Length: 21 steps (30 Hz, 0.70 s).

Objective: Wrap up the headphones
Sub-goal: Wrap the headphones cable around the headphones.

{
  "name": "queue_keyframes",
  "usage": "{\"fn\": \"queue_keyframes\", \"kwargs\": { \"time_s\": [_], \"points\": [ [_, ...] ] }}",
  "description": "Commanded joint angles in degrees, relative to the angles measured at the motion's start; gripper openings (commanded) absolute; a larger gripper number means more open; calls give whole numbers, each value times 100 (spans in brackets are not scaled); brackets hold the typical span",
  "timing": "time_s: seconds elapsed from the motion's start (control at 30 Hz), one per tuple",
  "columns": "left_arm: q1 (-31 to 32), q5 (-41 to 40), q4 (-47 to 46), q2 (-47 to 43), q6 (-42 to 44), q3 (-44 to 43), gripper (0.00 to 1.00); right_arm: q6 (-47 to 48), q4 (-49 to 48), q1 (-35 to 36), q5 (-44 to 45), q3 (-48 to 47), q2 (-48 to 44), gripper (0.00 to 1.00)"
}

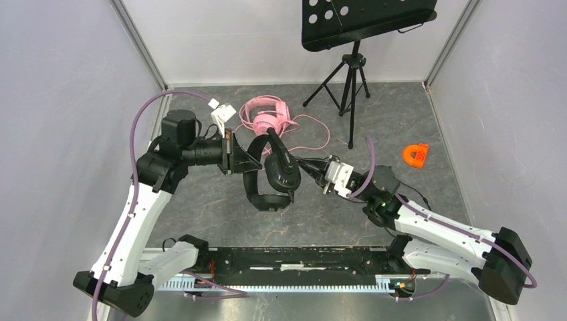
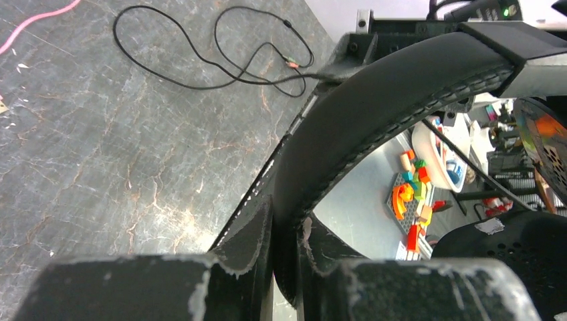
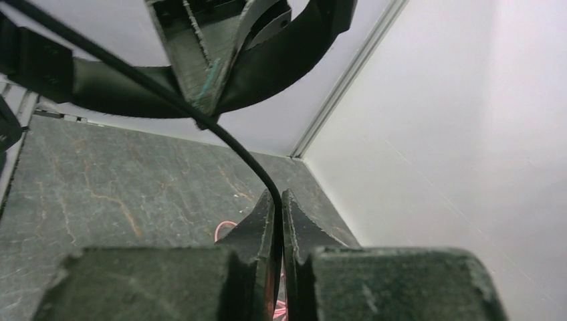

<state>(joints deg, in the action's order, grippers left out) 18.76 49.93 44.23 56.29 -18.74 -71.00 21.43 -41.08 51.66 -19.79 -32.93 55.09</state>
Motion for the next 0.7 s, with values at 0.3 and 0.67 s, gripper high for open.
{"fn": "queue_keyframes", "kwargs": {
  "time_s": [0.3,0.67],
  "points": [
    [1285,-560,208,1,398,206,2,380,-1240,11,643,-250,297,17],
    [1512,-2460,1317,178,1172,28,2,508,-21,-23,791,-691,143,0]
  ]
}}
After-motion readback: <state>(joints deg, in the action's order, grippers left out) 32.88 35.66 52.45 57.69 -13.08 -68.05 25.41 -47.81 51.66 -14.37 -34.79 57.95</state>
